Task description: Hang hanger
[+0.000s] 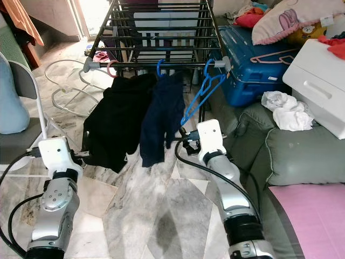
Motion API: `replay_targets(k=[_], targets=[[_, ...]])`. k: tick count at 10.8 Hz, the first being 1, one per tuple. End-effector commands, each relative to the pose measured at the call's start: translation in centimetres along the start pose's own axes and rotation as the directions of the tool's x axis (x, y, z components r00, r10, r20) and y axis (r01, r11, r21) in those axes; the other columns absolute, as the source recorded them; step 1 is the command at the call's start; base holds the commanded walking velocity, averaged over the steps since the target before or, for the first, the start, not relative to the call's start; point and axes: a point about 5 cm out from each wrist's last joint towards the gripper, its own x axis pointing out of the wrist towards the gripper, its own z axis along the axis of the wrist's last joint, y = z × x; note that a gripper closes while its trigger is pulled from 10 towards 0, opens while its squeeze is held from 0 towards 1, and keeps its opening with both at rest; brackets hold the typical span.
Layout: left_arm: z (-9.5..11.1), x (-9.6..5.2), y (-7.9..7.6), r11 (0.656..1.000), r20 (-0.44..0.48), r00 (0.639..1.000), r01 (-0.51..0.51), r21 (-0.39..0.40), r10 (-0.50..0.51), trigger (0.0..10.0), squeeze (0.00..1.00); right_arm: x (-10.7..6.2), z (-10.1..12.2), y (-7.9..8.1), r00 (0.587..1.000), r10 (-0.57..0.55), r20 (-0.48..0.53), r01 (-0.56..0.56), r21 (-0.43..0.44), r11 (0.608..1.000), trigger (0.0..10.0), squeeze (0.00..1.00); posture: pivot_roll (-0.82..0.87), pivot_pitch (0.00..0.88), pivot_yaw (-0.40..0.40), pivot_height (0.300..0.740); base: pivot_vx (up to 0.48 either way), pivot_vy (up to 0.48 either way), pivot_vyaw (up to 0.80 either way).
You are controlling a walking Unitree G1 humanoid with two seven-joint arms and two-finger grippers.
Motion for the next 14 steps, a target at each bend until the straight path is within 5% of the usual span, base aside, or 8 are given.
replay_targets(k=[1,14], targets=[[0.0,-0.3,0.2,1.0,-0.007,1.0,0.007,0.006,-0.007,10.0,0.0,0.0,0.4,0.1,1.0,-0.012,0.019,0.011,0.016,1.0,10.0,0.0,-0.05,0.0,0.028,0.74,0.0,0.0,0.0],[-0.3,-1.6,1.1,0.998,-0.021,0.999,0.037,0.052,-0.036,10.0,0.0,-0.2,-0.7,1.5,0.999,-0.003,-0.032,0.005,0.062,0.998,10.0,0.0,-0.01,0.0,0.024,0.74,0.0,0.0,0.0]])
